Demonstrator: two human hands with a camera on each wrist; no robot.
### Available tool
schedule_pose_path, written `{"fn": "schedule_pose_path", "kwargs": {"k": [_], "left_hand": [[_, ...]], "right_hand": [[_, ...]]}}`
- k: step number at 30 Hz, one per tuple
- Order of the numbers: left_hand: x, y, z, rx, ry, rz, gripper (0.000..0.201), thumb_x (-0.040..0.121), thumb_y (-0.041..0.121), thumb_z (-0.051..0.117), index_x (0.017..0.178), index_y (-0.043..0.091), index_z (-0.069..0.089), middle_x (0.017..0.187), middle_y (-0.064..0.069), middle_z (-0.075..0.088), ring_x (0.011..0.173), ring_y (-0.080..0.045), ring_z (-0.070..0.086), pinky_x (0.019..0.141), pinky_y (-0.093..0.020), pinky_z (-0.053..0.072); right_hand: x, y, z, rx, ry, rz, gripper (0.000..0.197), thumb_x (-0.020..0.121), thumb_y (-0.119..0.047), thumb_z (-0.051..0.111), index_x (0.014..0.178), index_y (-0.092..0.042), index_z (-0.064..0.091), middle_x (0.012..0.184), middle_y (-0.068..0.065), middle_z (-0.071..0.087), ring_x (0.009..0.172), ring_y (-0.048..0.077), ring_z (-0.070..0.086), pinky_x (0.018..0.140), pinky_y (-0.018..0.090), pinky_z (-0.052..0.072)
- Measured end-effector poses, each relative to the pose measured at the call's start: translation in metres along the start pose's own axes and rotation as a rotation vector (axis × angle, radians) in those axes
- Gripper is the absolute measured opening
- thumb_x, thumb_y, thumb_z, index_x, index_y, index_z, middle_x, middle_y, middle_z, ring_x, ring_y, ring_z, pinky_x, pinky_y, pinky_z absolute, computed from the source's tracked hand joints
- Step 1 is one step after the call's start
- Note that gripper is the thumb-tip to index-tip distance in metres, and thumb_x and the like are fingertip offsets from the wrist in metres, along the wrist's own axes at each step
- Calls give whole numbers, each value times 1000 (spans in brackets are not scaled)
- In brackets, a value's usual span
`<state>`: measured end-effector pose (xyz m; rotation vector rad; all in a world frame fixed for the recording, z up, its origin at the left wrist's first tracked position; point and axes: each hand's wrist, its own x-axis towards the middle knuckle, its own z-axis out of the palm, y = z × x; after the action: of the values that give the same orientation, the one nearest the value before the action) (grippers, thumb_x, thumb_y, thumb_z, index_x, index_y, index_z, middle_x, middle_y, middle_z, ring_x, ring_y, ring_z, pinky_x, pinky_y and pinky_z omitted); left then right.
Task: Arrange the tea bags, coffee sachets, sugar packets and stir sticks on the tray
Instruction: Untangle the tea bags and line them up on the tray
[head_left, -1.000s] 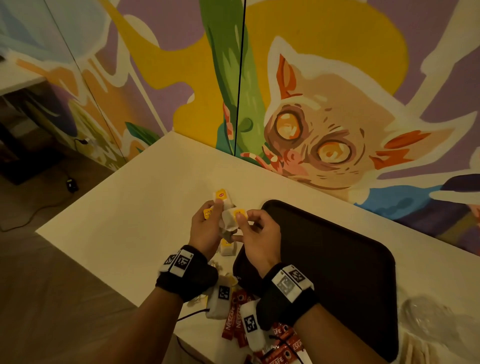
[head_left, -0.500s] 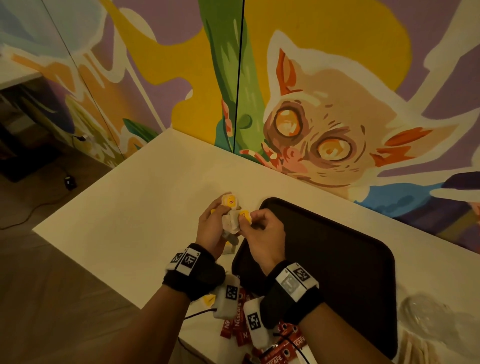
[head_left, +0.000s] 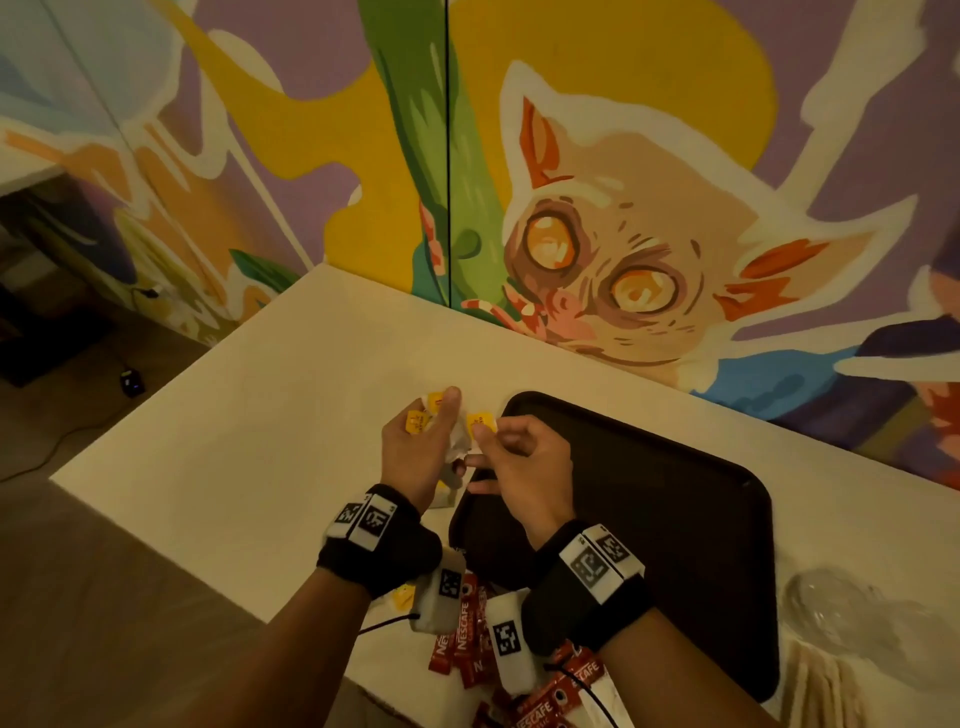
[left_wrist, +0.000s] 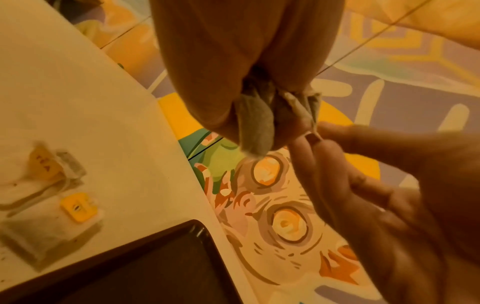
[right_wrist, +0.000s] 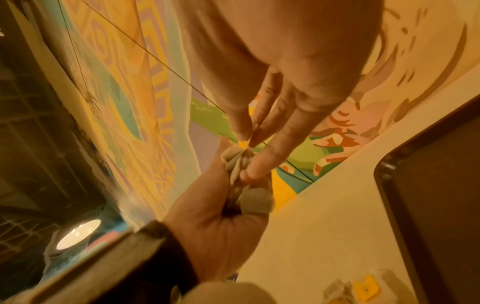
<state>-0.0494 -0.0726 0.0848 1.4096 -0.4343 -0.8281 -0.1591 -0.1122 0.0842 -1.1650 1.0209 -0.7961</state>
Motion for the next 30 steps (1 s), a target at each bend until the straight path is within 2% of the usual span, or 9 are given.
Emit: {"fn": "schedule_pose_path", "kwargs": {"k": [4,8,11,13,16,20,24,27,30], "left_hand": [[3,1,-3,26,-45,-7,38,91,38,61,83,1,56,63,-12,52,46,-22,47,40,-25,42],[6,1,-19,94,-96,31,40,77,31,78,81,-1,55,64,-14,52,45,-22,45,39,-25,39],[6,13,-25,217,-255,101,29,74,22,82,88,2,66,61,-1,60,44,-16,50,37,-21,39],[0,25,-22,322,-462,162,29,79,15,77,107,15,71,75,15,69,52,2,58,47,-10,43],[-1,34,-15,465,-665,217,30,81,16,74,111,16,70,98,3,74,78,-3,66,70,-15,52],[-6,37,-17,560,-644,300,19,83,21,74,89,3,69,77,-13,67,64,-9,57,61,-22,45],[-9,37,-21,593,-633,365,16,83,20,74,87,5,69,80,-12,68,69,-24,61,64,-33,48],[-13,38,-20,547,-632,382,11,82,19,75,89,12,71,83,-4,70,74,-16,64,68,-27,50],[-17,38,-20,450,-621,360,9,82,13,74,88,7,70,78,-1,69,70,-7,63,66,-18,50]], "right_hand": [[-1,-5,-15,52,17,-53,16,86,-14,74,99,-7,67,90,12,73,74,24,74,68,37,62],[-5,-6,-31,42,26,-138,15,85,-11,73,98,-6,69,86,10,74,74,26,73,72,36,61],[-11,-8,-40,-51,-23,-196,15,84,-12,74,98,-8,71,86,9,74,75,24,73,74,35,61],[-14,-9,-45,-108,-77,-223,15,84,-12,74,99,-9,72,86,9,73,75,23,73,75,35,60],[-17,-12,-49,-185,-131,-265,17,86,-13,71,104,-11,71,87,5,74,76,21,73,77,31,60],[-22,-16,-54,-154,-229,-229,23,92,-12,64,113,-6,68,96,8,75,85,22,74,85,35,58],[-30,-19,-57,-87,-254,-223,20,92,-10,62,110,-5,69,95,13,73,89,25,73,83,35,60],[-35,-19,-58,-74,-240,-234,14,89,-9,66,102,-3,70,93,13,73,88,25,73,80,32,60],[-36,-17,-59,-73,-248,-230,14,89,-7,66,101,0,68,94,12,73,89,26,73,80,32,60]]}}
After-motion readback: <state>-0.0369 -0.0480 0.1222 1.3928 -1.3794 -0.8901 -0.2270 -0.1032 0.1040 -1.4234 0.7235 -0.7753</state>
